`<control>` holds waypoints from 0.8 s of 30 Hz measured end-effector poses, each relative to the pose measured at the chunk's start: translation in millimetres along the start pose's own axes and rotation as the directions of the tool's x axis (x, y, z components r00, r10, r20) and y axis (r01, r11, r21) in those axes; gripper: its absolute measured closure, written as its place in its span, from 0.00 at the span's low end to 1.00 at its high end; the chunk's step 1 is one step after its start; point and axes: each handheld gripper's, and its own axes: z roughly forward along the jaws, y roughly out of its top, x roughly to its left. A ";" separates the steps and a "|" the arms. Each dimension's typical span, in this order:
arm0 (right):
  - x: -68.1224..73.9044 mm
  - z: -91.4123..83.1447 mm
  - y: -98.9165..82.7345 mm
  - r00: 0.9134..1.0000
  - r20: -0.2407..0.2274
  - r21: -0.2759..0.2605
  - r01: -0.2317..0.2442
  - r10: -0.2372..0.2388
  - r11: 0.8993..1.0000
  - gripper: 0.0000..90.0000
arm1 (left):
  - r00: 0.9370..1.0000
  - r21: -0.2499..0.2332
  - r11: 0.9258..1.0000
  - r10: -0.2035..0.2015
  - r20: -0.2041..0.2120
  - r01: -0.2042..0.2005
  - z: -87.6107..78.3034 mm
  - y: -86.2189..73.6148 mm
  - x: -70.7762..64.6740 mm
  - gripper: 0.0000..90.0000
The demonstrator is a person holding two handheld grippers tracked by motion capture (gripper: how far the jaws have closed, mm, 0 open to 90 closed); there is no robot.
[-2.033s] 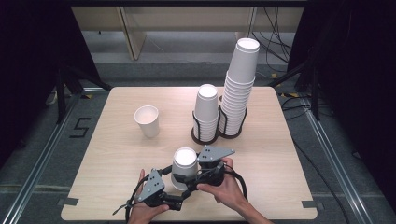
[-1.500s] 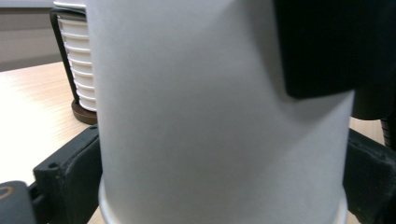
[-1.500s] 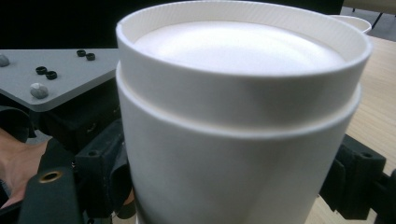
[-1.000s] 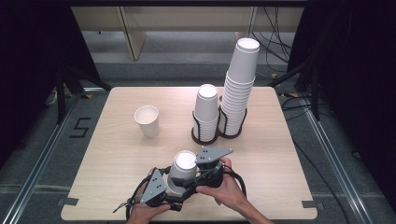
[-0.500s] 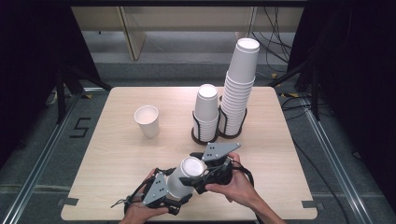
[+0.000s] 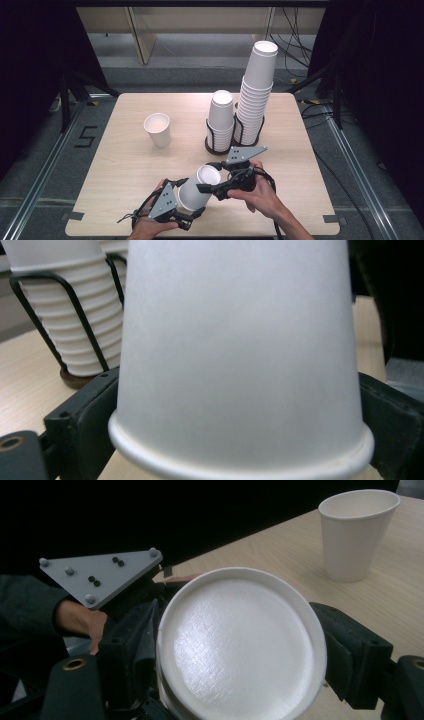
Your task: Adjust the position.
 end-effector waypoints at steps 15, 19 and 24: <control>-3.3 -4.4 0.8 0.999 -0.017 -0.045 -0.031 0.030 0.998 0.28 | 0.999 -0.061 0.998 -0.026 -0.023 0.025 -4.6 1.0 2.8 0.06; -3.8 -4.2 -0.2 0.999 -0.011 -0.042 -0.032 0.031 0.999 0.28 | 1.000 -0.031 0.999 -0.011 -0.023 0.011 -5.0 2.2 4.3 0.08; -6.2 -4.3 -0.4 1.000 -0.012 -0.038 -0.026 0.026 0.999 0.27 | 0.999 -0.006 1.000 0.009 -0.032 -0.010 -5.5 4.0 4.4 0.12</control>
